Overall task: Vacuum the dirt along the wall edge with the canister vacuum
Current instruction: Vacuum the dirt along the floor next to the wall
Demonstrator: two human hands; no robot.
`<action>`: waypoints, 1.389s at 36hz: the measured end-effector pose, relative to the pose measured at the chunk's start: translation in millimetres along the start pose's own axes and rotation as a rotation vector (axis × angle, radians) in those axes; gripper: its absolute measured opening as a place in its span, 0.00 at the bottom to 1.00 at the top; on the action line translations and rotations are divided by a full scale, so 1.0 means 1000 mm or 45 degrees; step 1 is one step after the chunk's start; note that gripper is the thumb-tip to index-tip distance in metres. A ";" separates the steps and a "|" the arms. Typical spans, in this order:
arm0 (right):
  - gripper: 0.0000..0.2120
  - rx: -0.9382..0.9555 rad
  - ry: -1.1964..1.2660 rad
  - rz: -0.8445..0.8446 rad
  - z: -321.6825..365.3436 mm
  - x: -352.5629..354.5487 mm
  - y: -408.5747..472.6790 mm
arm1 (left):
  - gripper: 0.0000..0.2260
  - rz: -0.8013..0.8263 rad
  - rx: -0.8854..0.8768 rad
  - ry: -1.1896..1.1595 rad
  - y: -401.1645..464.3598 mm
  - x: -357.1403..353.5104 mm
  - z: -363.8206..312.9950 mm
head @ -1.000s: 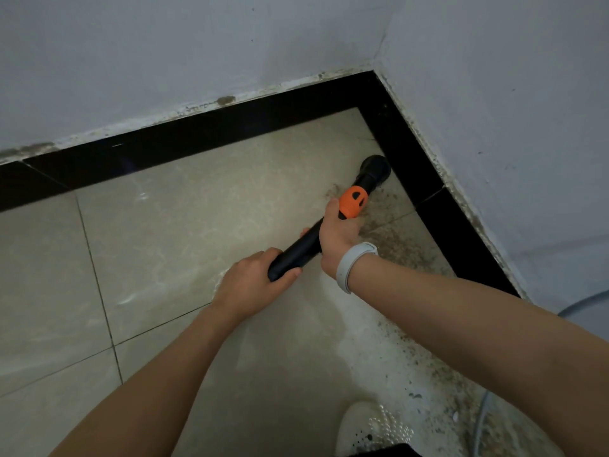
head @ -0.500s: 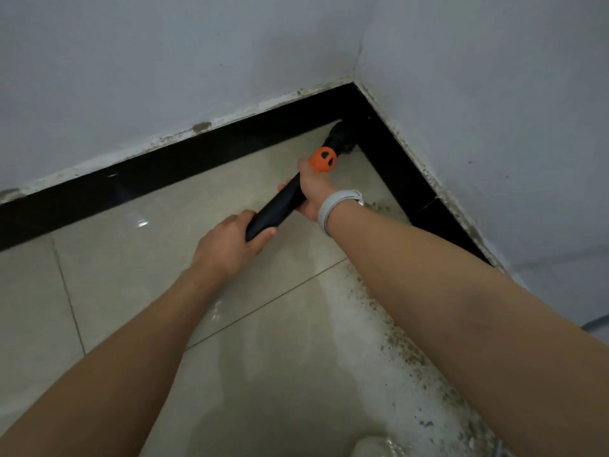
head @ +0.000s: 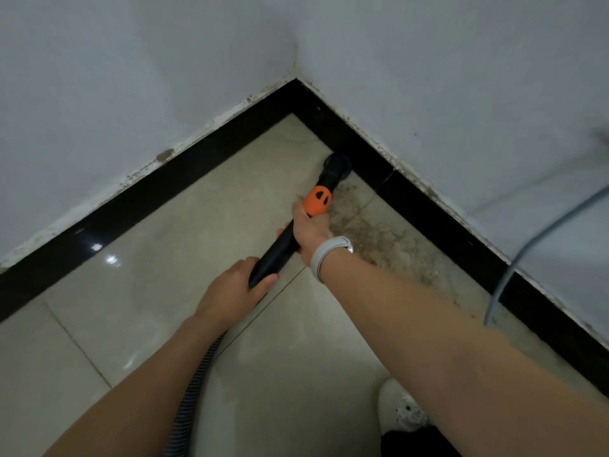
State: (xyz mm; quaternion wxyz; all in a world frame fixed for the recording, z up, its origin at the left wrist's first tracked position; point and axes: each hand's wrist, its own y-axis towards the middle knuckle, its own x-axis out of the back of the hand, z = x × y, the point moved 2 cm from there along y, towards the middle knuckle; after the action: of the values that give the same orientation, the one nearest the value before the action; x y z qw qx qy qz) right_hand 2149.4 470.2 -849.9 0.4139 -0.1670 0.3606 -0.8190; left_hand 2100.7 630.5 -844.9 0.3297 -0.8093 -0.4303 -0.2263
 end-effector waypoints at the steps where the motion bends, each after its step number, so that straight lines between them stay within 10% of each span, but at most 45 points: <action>1: 0.12 -0.017 0.015 -0.028 -0.002 0.005 -0.005 | 0.17 0.031 -0.018 -0.002 -0.003 -0.001 -0.001; 17: 0.12 -0.199 0.220 -0.217 0.001 0.083 -0.069 | 0.19 0.272 -0.227 0.151 -0.028 -0.009 -0.046; 37: 0.14 -0.218 0.271 0.343 0.013 0.054 -0.050 | 0.20 -0.075 -0.056 0.376 -0.038 0.009 -0.050; 50: 0.20 -0.220 0.280 0.232 0.001 0.049 -0.059 | 0.20 -0.011 -0.045 0.599 -0.050 0.024 -0.058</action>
State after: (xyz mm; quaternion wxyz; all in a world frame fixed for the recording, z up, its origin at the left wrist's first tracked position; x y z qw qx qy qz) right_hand 2087.5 454.3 -807.1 0.4286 -0.0780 0.4864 -0.7574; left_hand 2065.9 622.3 -772.7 0.4057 -0.7380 -0.3411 -0.4176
